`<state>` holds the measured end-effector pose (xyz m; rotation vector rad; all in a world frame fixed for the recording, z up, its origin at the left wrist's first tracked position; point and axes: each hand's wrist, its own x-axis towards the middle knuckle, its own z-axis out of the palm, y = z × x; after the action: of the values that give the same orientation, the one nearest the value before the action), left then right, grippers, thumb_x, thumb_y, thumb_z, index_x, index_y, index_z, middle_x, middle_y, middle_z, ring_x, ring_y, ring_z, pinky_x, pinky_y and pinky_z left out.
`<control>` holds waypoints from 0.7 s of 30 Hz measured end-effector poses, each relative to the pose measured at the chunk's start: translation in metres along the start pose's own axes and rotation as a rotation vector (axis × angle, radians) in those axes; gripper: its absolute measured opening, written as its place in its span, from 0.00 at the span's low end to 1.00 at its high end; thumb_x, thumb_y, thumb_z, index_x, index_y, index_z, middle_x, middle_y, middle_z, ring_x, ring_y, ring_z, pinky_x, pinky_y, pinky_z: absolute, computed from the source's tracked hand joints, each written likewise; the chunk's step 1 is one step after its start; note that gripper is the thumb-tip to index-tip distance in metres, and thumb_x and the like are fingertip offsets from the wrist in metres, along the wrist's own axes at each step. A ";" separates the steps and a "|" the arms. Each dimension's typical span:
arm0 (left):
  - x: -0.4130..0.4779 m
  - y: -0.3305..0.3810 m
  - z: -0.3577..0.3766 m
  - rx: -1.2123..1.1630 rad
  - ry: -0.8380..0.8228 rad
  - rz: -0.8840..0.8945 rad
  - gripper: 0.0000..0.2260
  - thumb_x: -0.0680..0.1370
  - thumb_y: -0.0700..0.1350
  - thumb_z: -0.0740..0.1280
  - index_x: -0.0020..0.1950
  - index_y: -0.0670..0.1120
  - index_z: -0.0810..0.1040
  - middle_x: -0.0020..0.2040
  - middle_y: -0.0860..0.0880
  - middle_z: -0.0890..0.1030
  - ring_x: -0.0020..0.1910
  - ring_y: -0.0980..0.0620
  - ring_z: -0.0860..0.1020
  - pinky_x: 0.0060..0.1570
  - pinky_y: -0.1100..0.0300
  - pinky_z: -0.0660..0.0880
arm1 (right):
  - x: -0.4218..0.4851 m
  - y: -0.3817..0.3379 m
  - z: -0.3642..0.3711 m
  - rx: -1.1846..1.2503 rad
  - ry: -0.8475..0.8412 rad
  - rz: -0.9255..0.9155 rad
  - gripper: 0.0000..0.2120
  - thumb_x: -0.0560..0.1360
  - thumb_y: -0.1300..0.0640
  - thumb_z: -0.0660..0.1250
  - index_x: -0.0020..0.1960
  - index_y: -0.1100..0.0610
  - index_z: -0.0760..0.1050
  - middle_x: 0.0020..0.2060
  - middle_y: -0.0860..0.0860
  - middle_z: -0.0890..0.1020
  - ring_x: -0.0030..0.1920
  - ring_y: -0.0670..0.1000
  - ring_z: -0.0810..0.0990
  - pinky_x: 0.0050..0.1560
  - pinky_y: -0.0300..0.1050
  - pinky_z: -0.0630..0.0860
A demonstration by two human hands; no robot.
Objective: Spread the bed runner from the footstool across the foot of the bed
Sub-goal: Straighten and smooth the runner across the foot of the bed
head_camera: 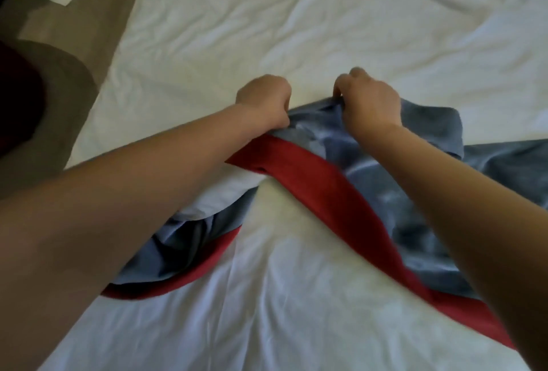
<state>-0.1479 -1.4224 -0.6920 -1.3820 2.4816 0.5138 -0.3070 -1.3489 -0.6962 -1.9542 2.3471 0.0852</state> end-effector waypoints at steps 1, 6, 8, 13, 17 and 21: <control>0.005 -0.004 -0.003 0.012 0.064 0.011 0.09 0.68 0.39 0.68 0.47 0.44 0.83 0.44 0.43 0.81 0.42 0.42 0.79 0.37 0.55 0.73 | 0.008 -0.002 -0.001 0.008 0.005 0.046 0.11 0.74 0.70 0.62 0.54 0.60 0.74 0.52 0.59 0.74 0.42 0.64 0.78 0.36 0.51 0.70; 0.013 -0.022 0.001 0.023 0.084 0.093 0.09 0.75 0.45 0.65 0.52 0.44 0.80 0.49 0.44 0.80 0.48 0.43 0.78 0.41 0.54 0.73 | 0.023 -0.024 0.001 -0.011 -0.212 0.164 0.15 0.74 0.63 0.67 0.60 0.59 0.73 0.56 0.58 0.72 0.52 0.62 0.77 0.43 0.50 0.70; 0.005 -0.038 0.002 -0.066 0.097 0.104 0.12 0.77 0.51 0.62 0.51 0.44 0.79 0.47 0.46 0.80 0.47 0.44 0.77 0.40 0.54 0.72 | 0.017 -0.041 -0.004 0.068 -0.094 0.084 0.14 0.74 0.58 0.66 0.59 0.57 0.74 0.56 0.57 0.73 0.53 0.61 0.76 0.42 0.50 0.70; -0.033 -0.108 0.007 -0.200 -0.100 0.010 0.12 0.76 0.50 0.59 0.47 0.45 0.79 0.44 0.45 0.80 0.44 0.44 0.77 0.42 0.51 0.73 | -0.012 -0.095 -0.005 0.292 -0.153 -0.361 0.17 0.75 0.44 0.60 0.58 0.51 0.76 0.53 0.52 0.78 0.55 0.55 0.75 0.47 0.49 0.72; -0.083 -0.151 0.014 -0.414 -0.222 -0.040 0.17 0.68 0.64 0.66 0.50 0.56 0.79 0.47 0.57 0.80 0.46 0.56 0.77 0.48 0.55 0.75 | -0.020 -0.128 0.003 0.175 -0.277 -0.462 0.26 0.74 0.34 0.58 0.64 0.50 0.73 0.56 0.51 0.78 0.58 0.55 0.75 0.54 0.51 0.68; -0.125 -0.150 0.021 -0.283 -0.309 0.012 0.27 0.61 0.67 0.72 0.55 0.57 0.74 0.44 0.60 0.78 0.42 0.60 0.76 0.40 0.61 0.73 | -0.025 -0.141 0.003 0.049 -0.343 -0.446 0.32 0.70 0.29 0.59 0.66 0.47 0.71 0.57 0.51 0.79 0.60 0.55 0.72 0.57 0.54 0.66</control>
<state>0.0462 -1.3912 -0.6902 -1.2678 2.2308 1.0297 -0.1635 -1.3496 -0.6952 -2.1794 1.6555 0.3000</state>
